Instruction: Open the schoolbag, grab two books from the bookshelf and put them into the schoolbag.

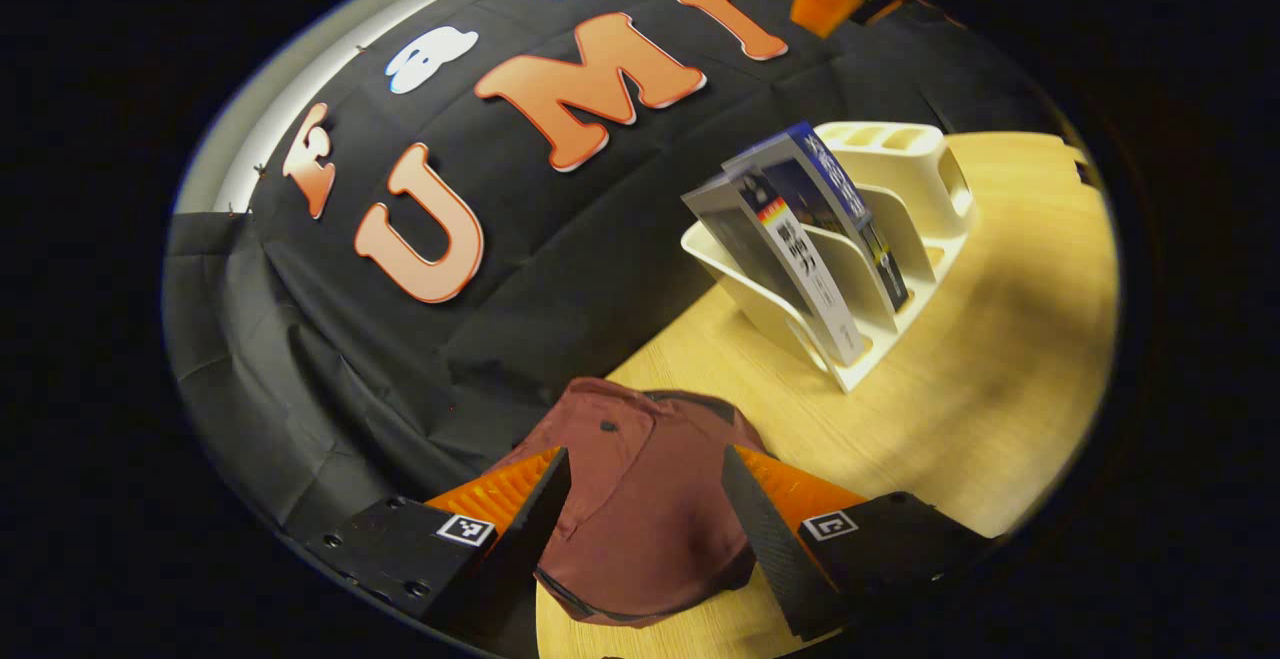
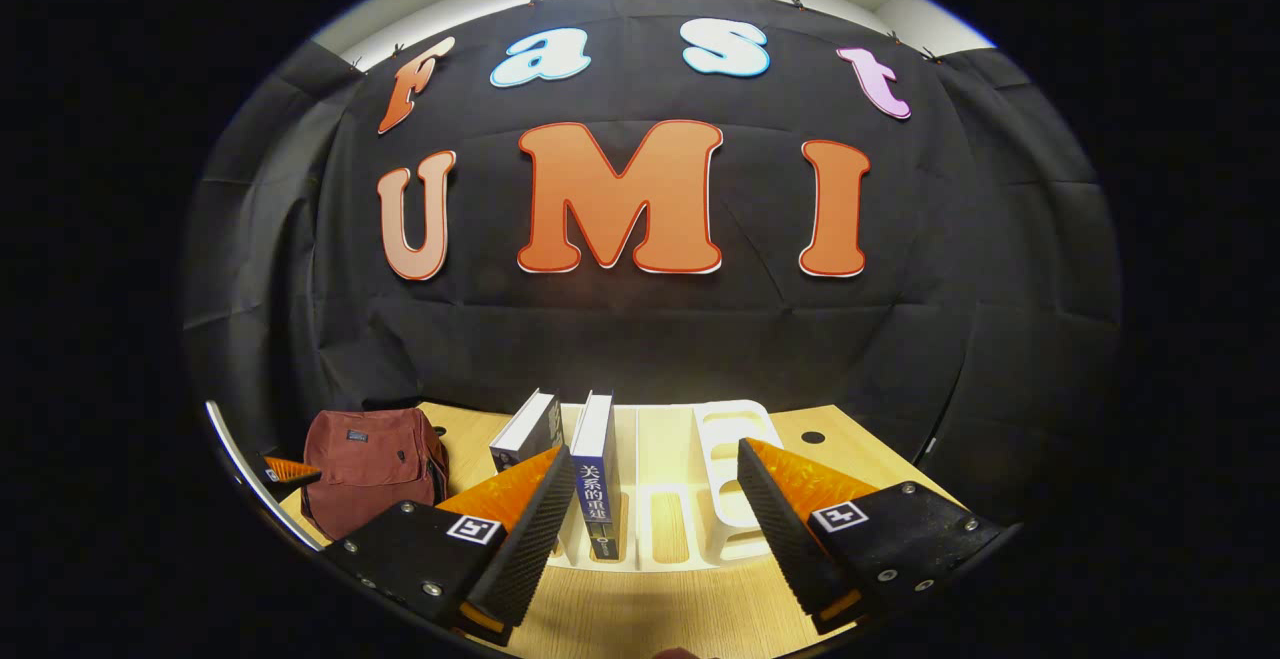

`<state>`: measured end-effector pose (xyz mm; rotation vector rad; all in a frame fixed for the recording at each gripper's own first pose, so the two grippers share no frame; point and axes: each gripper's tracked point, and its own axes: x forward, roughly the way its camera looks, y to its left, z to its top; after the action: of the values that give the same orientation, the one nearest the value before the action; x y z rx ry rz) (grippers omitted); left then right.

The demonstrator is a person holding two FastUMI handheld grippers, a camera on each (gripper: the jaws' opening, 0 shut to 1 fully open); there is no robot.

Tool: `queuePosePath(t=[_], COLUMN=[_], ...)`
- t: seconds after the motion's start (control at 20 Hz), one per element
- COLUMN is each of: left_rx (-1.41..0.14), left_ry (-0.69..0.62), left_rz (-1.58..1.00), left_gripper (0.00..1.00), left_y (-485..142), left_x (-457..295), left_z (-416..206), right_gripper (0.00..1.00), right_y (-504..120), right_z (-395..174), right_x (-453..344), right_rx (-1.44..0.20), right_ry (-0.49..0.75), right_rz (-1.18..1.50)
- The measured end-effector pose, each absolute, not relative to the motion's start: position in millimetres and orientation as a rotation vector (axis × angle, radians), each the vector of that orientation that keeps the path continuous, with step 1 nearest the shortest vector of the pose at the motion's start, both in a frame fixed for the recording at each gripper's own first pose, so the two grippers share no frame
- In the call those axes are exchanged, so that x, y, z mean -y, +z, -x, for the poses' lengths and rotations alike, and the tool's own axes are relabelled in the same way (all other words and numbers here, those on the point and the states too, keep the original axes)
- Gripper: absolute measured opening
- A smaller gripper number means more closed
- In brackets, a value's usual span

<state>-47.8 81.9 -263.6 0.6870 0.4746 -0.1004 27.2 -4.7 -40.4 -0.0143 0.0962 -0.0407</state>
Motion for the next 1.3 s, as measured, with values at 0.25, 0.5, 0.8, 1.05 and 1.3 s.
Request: queuePosePath(t=[0.25, 0.5, 0.8, 1.05, 1.3], left_rx=[-0.641, -0.679, -0.719, -0.735, -0.792], left_ry=[-0.111, -0.171, -0.166, -0.197, -0.245], left_rz=[-0.786, -0.894, -0.935, -0.964, -0.889], left_gripper=[0.96, 0.98, 0.96, 0.92, 0.34], left_y=[-322, -347, -363, -366, -357], left_x=[-100, -100, -104, -104, -104], left_z=[69, 79, 77, 65, 61], right_gripper=[0.97, 0.97, 0.97, 0.97, 0.97], right_y=[-41, -41, -41, -41, -42], right_z=[-27, -26, -23, -24, -31], right_x=[10, 13, 22, 20, 5], right_rx=[-0.099, -0.100, -0.094, -0.096, -0.110], right_ry=[-0.052, -0.057, -0.075, -0.066, -0.018], right_rz=[0.022, 0.021, 0.022, 0.027, 0.042])
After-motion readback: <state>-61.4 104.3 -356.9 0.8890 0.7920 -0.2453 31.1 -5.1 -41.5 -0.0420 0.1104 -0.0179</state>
